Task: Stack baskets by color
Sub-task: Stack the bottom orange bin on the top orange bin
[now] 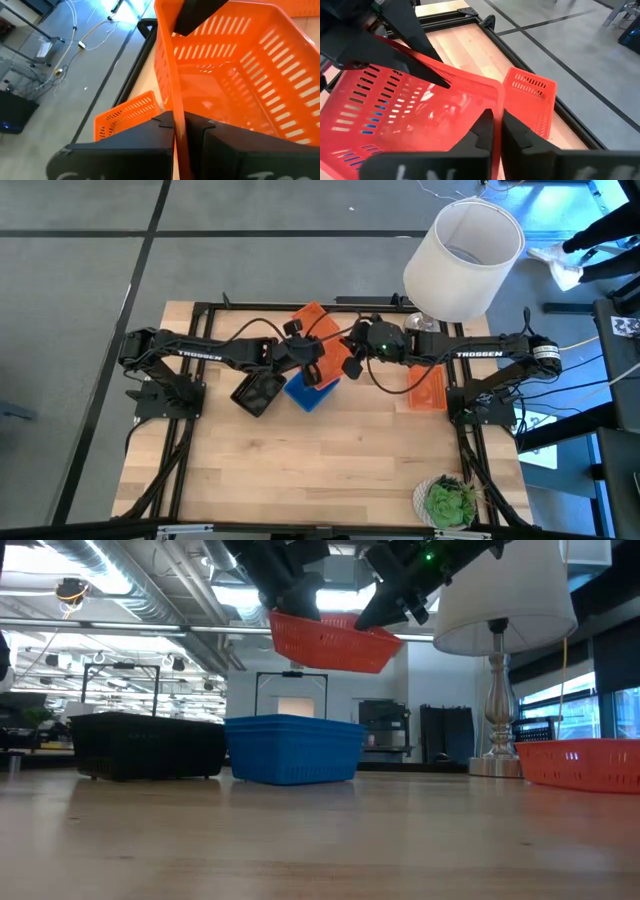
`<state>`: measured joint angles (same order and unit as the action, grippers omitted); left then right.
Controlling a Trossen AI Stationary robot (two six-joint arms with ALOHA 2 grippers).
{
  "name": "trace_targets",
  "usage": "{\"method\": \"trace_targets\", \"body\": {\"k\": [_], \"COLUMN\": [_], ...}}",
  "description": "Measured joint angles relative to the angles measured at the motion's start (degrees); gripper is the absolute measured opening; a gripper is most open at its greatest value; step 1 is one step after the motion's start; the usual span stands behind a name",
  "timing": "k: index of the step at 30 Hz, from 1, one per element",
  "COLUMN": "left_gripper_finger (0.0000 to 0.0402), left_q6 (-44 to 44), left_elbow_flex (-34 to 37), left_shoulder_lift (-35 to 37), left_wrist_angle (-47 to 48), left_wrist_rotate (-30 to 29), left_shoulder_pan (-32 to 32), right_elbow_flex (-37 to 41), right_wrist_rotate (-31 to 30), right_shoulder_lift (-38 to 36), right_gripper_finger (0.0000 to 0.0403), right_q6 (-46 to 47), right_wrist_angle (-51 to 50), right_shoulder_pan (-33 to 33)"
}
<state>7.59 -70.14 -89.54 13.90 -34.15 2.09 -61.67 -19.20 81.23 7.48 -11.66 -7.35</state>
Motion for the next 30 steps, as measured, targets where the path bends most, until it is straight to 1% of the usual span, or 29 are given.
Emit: {"method": "trace_targets", "body": {"k": [3,6,14,17,20,22,26,30], "left_gripper_finger": [0.0002,0.0013,0.0069,0.0081,0.0084,0.0084,0.0084,0.0085], "left_q6": [1.5,1.9,2.2,2.5,3.6,4.7,7.6,8.1], "left_elbow_flex": [-0.1,-0.1,-0.2,-0.5,-0.5,-0.7,-0.8,-0.7], "left_shoulder_lift": [0.0,0.0,0.0,0.0,1.2,2.2,5.6,9.4], "left_wrist_angle": [0.0,-0.3,-1.2,-2.2,-2.0,-3.6,-3.7,-1.3], "left_wrist_rotate": [0.0,0.3,1.2,2.0,1.9,0.3,-2.7,-7.0], "left_shoulder_pan": [0.0,0.0,-0.1,-0.1,-0.2,-0.7,-1.6,-2.7], "right_elbow_flex": [0.0,0.0,0.0,0.0,0.1,0.1,0.1,0.1], "right_wrist_rotate": [0.0,0.0,0.1,0.0,-2.3,-3.1,-3.3,-3.5], "right_shoulder_lift": [0.0,0.0,0.1,0.2,0.2,0.2,0.2,0.2], "right_gripper_finger": [0.0006,0.0007,0.0004,0.0004,0.0004,0.0004,0.0004,0.0004], "right_q6": [-0.1,-0.2,-0.6,-3.4,-5.3,-7.4,-12.3,-14.8], "right_wrist_angle": [0.0,-0.1,-0.1,-0.2,-0.5,-0.6,0.2,2.1], "right_shoulder_pan": [0.0,0.0,-0.1,-0.1,0.0,0.0,-0.3,-2.9]}}
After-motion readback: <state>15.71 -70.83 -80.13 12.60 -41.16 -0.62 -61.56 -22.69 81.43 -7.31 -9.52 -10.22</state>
